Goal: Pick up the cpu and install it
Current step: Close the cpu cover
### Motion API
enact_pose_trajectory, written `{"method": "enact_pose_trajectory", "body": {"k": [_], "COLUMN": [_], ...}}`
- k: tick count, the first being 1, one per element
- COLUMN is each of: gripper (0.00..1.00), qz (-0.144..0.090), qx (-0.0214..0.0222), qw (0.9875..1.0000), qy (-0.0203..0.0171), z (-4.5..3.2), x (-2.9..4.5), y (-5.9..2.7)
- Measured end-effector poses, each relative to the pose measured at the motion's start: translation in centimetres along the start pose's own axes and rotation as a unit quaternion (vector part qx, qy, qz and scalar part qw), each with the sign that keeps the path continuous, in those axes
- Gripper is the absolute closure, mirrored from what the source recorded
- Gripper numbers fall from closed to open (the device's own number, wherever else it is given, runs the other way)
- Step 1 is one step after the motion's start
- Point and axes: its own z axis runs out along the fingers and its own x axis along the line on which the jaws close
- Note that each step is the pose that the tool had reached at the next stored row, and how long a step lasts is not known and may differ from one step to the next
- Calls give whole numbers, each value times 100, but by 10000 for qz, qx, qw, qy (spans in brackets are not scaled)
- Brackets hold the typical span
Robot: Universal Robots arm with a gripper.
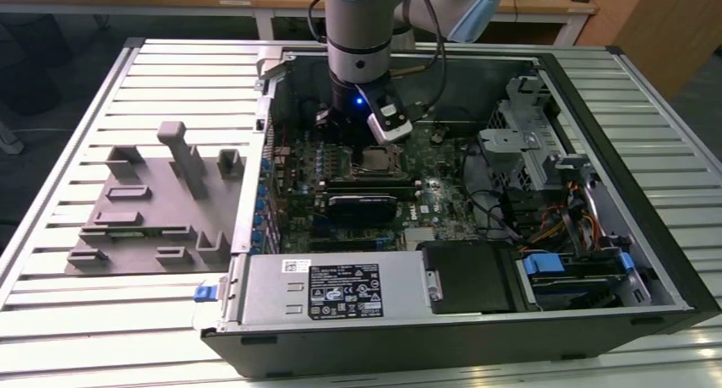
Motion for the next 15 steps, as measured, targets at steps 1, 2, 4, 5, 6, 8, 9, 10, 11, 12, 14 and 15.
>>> {"method": "enact_pose_trajectory", "body": {"k": [1, 2, 4, 5, 6, 8, 9, 10, 11, 12, 14, 15], "gripper": [89, 89, 89, 89, 89, 89, 89, 89, 89, 89, 89, 89], "qz": [0, 0, 0, 0, 0, 0, 0, 0, 0, 0, 1, 0], "qx": [-1, -1, -1, 0, 0, 0, 0, 0, 0, -1, 0, -1], "qw": [10000, 10000, 10000, 10000, 10000, 10000, 10000, 10000, 10000, 10000, 10000, 10000], "qy": [-1, -1, 0, 0, 0, 0, 0, 0, 0, 0, 1, 1], "z": [1, 2, 1, 1, 1, 2, 2, 2, 2, 2, 1, 1], "x": [-4, -8, -14, -16, -18, -24, -28, -32, -35, -35, -35, -36], "y": [0, 0, 0, 1, 1, 1, 1, 1, 1, 1, 2, 2]}}
